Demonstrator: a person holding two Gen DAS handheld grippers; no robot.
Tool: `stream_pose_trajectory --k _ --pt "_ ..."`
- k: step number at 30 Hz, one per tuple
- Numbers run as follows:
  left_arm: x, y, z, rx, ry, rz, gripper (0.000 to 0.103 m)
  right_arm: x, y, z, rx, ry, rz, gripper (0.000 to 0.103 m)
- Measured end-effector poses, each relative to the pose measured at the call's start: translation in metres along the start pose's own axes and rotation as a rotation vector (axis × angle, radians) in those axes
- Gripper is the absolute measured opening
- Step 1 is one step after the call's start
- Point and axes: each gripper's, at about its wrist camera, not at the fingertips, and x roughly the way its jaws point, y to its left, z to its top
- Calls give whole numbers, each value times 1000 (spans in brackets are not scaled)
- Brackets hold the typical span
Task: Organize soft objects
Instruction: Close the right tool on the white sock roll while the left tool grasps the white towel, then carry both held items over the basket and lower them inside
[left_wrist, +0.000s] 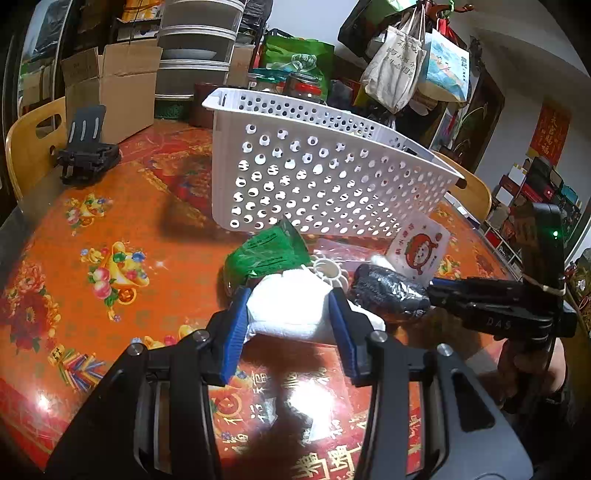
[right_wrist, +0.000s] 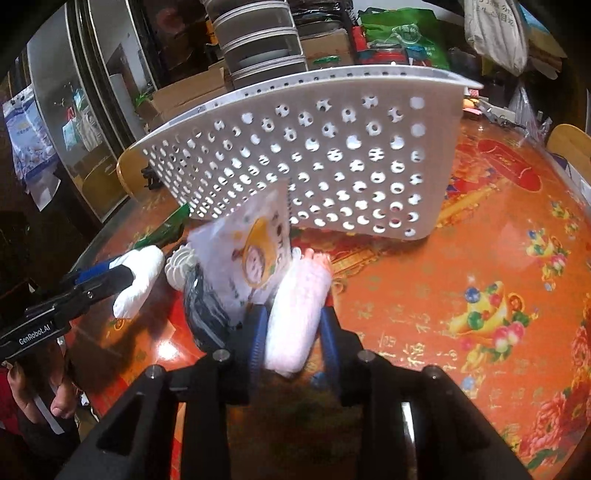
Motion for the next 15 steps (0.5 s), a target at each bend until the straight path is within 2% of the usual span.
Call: stream_pose_trajectory --k 4,11,15 --pt "-7 -2 2 9 -14 3 41 -8 4 -6 0 -28 -15 22" --pt "-22 -13 11 39 -53 -10 40 -45 7 -8 -31 -112 -99 21" --pt "-31 -24 20 61 -77 -11 40 -63 5 -5 -29 -148 -112 21"
